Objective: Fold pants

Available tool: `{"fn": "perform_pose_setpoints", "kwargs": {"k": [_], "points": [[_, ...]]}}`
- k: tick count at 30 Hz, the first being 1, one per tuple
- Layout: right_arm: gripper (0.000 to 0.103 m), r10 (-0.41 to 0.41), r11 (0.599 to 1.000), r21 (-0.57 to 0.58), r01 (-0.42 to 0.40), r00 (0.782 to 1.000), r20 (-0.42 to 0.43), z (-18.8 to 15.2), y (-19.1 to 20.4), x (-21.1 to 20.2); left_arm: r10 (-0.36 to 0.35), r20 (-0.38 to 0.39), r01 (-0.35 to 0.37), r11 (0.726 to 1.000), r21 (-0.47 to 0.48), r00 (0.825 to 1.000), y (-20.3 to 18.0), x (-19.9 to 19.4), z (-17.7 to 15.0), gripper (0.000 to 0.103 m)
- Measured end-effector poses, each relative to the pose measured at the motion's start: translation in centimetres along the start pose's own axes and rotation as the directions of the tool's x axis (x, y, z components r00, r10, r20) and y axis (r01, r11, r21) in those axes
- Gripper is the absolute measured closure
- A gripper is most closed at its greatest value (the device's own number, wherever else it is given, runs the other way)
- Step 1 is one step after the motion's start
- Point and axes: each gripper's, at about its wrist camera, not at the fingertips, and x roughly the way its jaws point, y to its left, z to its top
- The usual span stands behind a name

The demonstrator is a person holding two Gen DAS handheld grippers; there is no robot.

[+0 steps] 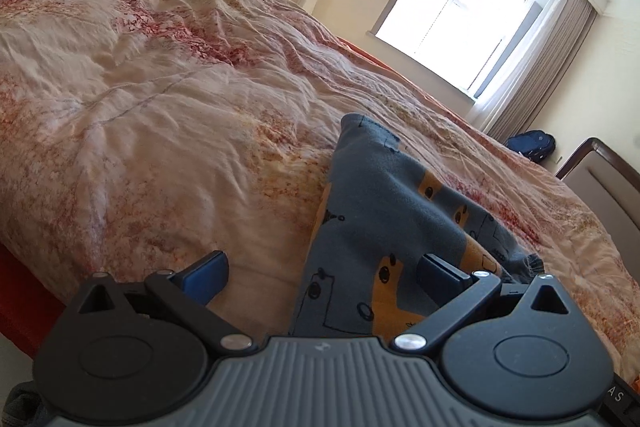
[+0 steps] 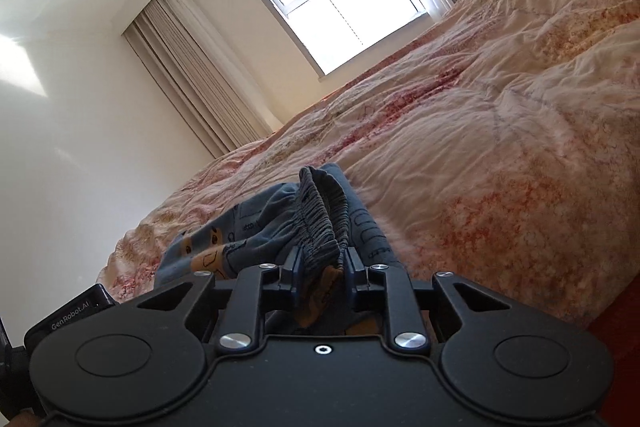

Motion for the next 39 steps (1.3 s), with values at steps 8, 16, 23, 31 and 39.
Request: {"fn": "perform_pose_setpoints", "kwargs": {"k": [8, 16, 23, 31, 39], "points": [[0.003, -0.033, 0.998, -0.057, 0.035, 0.999, 0.033, 0.2, 0.7, -0.2, 0.060, -0.015, -0.059, 0.995, 0.077, 0.998, -1.4, 0.3, -0.2, 0.000], [0.000, -0.042, 0.950, -0.306, 0.069, 0.995, 0.092, 2.0, 2.3, 1.7, 0.029, 0.004, -0.030, 0.979, 0.202, 1.000, -2.9, 1.0, 1.7, 0.000], [0.000, -0.036, 0.887, -0.457, 0.069, 0.996, 0.081, 2.8, 3.4, 5.6, 0.041, 0.060, -0.061, 0.927, 0.369, 0.997, -5.5, 3.5, 4.3, 0.000], [0.001, -0.139, 0.852, -0.493, 0.177, 0.984, 0.113, 3.3, 1.9, 9.3, 0.047, 0.033, -0.056, 0.930, 0.363, 0.998, -5.4, 8.1, 4.9, 0.000], [0.001, -0.146, 0.842, -0.498, 0.206, 0.977, 0.156, 2.3, 0.7, 10.2, 0.027, 0.043, -0.040, 0.946, 0.323, 0.999, -4.4, 9.1, 4.3, 0.000]]}}
